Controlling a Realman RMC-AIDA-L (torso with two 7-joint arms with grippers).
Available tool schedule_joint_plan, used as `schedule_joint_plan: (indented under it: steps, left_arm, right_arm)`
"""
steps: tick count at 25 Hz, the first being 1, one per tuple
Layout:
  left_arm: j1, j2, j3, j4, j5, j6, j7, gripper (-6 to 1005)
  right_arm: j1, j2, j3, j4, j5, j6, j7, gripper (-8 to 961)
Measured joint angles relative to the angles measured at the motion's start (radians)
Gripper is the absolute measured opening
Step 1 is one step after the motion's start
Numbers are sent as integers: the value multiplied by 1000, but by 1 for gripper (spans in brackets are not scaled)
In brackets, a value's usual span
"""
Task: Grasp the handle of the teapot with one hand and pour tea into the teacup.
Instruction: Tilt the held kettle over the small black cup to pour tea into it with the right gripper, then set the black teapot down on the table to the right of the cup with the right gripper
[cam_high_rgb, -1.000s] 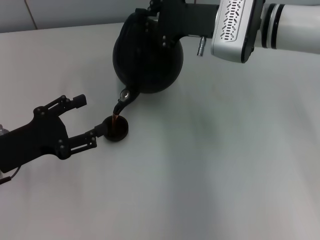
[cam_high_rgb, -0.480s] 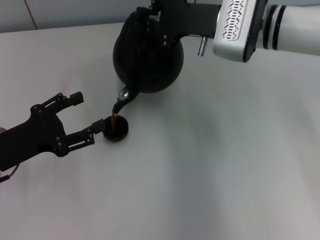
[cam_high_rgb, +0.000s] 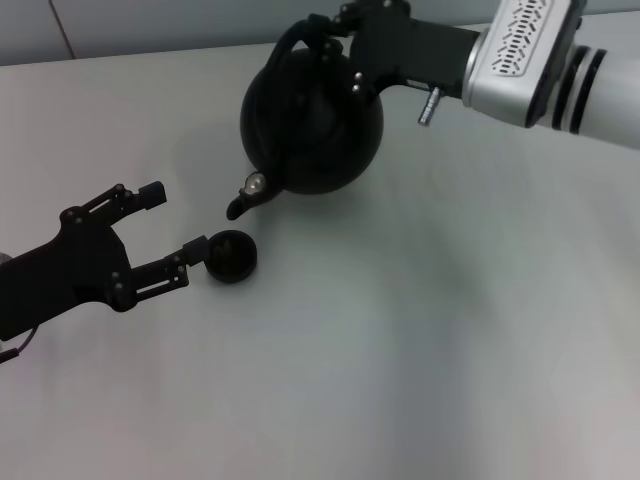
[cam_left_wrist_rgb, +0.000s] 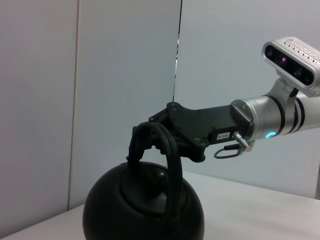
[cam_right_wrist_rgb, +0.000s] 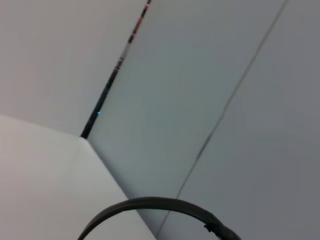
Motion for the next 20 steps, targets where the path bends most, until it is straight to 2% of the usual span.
schedule_joint_plan:
  steps: [6, 20]
  left_arm:
    - [-2, 0, 0, 0, 0, 0, -8, 864]
    - [-4, -2, 0, 0, 0, 6, -11, 864]
  right_arm:
    - [-33, -4, 2, 13, 106, -23, 6, 81]
    - [-66, -4, 113, 70, 113, -12, 179, 98]
